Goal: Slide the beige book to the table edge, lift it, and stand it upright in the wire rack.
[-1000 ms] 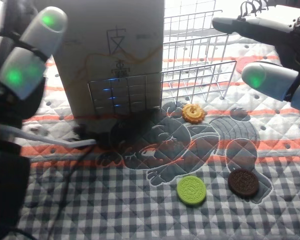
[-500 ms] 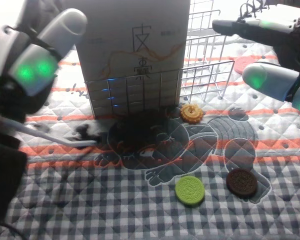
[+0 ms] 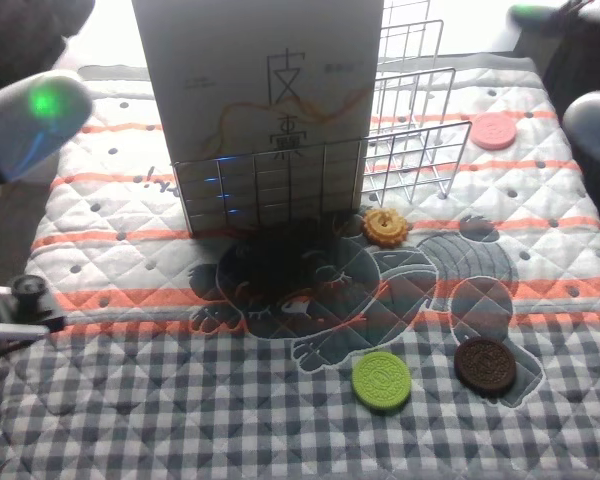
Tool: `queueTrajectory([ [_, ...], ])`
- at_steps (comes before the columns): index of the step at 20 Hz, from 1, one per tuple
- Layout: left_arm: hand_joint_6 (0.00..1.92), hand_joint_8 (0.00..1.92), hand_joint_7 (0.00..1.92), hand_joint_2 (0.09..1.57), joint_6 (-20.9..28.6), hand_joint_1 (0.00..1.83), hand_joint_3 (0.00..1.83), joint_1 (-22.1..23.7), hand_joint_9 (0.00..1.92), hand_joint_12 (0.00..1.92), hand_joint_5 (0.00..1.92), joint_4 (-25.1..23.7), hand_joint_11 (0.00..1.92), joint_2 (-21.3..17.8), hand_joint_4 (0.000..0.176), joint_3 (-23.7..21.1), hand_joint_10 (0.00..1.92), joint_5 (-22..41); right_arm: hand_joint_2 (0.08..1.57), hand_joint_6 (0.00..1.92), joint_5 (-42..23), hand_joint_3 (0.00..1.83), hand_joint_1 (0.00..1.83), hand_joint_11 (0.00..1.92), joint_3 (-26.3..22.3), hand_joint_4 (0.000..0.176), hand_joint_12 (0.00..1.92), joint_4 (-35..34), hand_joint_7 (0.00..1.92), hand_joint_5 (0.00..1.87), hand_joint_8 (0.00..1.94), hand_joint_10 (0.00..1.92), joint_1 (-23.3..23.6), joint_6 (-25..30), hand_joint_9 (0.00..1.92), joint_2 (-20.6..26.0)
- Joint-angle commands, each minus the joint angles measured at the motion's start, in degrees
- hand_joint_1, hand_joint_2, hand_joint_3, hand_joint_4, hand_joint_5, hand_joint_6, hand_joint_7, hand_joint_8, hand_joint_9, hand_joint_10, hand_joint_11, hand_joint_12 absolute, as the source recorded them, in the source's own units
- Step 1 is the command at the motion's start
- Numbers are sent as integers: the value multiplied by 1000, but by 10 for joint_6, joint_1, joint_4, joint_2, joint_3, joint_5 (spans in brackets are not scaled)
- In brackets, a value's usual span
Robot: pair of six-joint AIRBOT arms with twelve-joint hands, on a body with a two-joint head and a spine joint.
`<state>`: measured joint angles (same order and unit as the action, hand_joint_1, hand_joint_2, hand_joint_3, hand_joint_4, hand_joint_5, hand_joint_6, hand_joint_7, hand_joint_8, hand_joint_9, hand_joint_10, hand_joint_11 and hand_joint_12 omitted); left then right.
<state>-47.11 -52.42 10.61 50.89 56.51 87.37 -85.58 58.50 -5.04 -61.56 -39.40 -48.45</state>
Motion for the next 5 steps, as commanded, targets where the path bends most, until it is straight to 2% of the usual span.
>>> queueTrajectory([
  [1,3,0,2,1108,4,619,19,0,0,0,14,2,0,-9,137,-2,0,89,1429,0,-112,0,0,400,-2,0,6,-19,402,403,0,0,1,-3,390,4],
  [2,5,2,6,1117,4,644,18,-14,0,0,22,1,0,-19,104,-10,0,103,1379,0,-137,0,0,342,-6,0,0,-29,381,388,0,0,-8,-8,348,6],
  [3,5,3,32,1182,4,655,15,-31,0,0,57,3,0,-25,38,-17,0,116,1383,0,-154,0,57,271,-8,0,0,-34,339,366,0,0,-12,-11,279,5],
  [4,5,6,48,1190,6,660,9,-43,9,2,64,6,6,-27,9,-22,3,118,1370,3,-154,0,197,215,-12,0,3,-34,308,349,3,3,-12,-13,226,5],
  [5,7,8,119,1158,8,692,0,-55,85,37,116,7,75,-28,0,-27,10,118,1321,0,-154,0,354,159,-12,34,0,-29,272,316,0,0,-12,-13,177,4],
])
